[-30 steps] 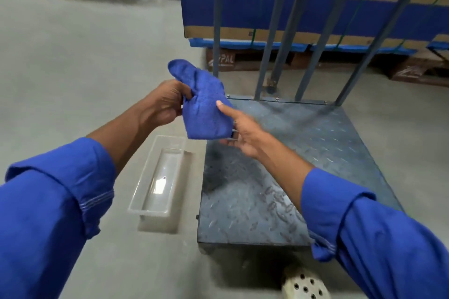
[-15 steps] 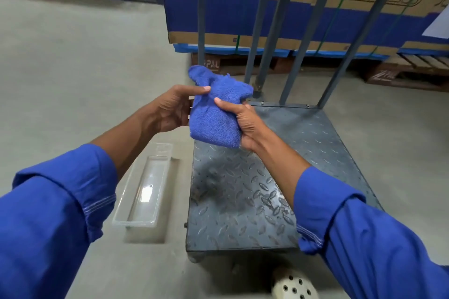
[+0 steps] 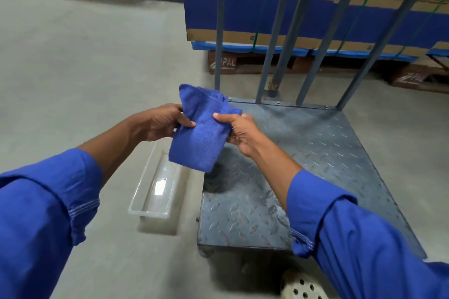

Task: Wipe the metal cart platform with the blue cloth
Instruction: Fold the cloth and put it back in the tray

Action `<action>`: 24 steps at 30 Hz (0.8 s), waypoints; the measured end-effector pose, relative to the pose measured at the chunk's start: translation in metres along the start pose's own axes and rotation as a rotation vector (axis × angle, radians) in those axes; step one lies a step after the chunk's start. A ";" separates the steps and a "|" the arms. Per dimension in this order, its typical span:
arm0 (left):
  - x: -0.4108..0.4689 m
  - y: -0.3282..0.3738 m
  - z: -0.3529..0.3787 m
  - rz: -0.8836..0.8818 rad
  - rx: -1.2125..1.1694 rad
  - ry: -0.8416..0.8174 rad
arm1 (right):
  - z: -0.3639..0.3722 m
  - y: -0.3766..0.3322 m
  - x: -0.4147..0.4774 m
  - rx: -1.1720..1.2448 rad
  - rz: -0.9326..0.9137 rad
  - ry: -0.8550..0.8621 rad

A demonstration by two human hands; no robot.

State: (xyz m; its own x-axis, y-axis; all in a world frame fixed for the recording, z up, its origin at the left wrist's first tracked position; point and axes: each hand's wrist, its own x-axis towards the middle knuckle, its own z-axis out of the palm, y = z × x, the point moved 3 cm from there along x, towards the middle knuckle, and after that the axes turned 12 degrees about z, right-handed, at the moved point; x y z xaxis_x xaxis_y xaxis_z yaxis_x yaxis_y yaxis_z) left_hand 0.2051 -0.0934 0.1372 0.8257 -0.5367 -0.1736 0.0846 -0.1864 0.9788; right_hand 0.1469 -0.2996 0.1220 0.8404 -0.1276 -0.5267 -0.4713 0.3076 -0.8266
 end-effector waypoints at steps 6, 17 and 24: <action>-0.053 -0.048 -0.066 -0.091 -0.068 0.275 | 0.068 0.032 0.011 -0.022 0.085 -0.140; -0.079 -0.120 -0.102 -0.191 0.017 0.475 | 0.136 0.153 0.001 -0.115 0.251 -0.039; -0.054 -0.167 -0.088 -0.237 0.107 0.452 | 0.130 0.171 0.009 -0.423 0.106 0.166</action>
State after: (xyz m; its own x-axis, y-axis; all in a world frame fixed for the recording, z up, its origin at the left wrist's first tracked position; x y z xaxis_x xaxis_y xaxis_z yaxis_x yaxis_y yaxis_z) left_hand 0.1956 0.0393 -0.0071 0.9510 -0.0649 -0.3022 0.2609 -0.3555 0.8975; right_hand 0.1085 -0.1257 0.0021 0.7436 -0.2764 -0.6088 -0.6492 -0.0804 -0.7564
